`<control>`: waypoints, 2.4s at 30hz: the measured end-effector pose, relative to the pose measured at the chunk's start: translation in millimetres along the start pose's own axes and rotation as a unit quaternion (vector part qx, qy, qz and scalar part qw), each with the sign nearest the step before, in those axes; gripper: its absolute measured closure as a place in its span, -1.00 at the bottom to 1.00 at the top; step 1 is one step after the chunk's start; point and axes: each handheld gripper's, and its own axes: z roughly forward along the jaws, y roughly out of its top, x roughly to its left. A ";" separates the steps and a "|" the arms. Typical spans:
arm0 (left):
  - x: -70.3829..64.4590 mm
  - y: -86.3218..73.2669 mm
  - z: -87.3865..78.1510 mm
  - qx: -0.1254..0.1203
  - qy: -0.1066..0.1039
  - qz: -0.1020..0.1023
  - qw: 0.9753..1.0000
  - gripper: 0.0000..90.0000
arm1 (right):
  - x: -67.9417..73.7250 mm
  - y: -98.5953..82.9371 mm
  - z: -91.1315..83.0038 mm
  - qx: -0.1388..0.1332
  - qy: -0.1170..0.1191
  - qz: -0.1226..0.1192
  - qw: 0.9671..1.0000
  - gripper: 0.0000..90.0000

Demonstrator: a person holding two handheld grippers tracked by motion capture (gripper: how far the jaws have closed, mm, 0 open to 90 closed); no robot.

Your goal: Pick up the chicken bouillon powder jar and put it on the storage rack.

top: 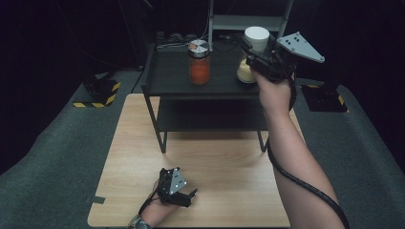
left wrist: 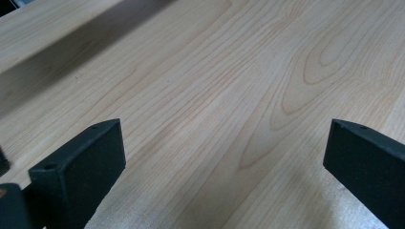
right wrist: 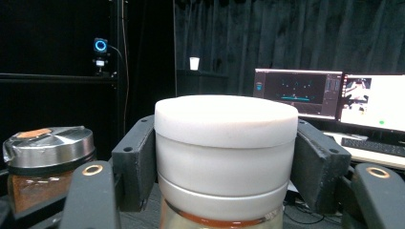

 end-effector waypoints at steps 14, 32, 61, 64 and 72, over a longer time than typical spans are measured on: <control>0.1 1.2 0.6 0.003 0.000 0.002 1.000 -0.98 | 0.3 -1.5 4.6 0.009 0.000 0.000 1.000 -0.26; 0.7 1.3 0.6 0.003 -0.002 0.002 1.000 -0.98 | -2.3 0.0 3.2 0.014 0.003 0.003 1.000 -0.27; -1.0 1.8 1.4 0.005 0.001 0.002 1.000 -0.98 | 0.4 10.1 -12.1 0.046 0.017 -0.010 0.999 -1.00; -1.2 2.0 1.4 0.005 0.001 0.003 1.000 -0.98 | 1.8 8.7 -17.5 0.043 0.018 -0.010 0.999 -1.00; -0.3 1.4 1.0 0.004 0.002 -0.001 1.000 -0.98 | 7.8 5.3 -32.6 0.041 0.015 -0.026 0.999 -1.00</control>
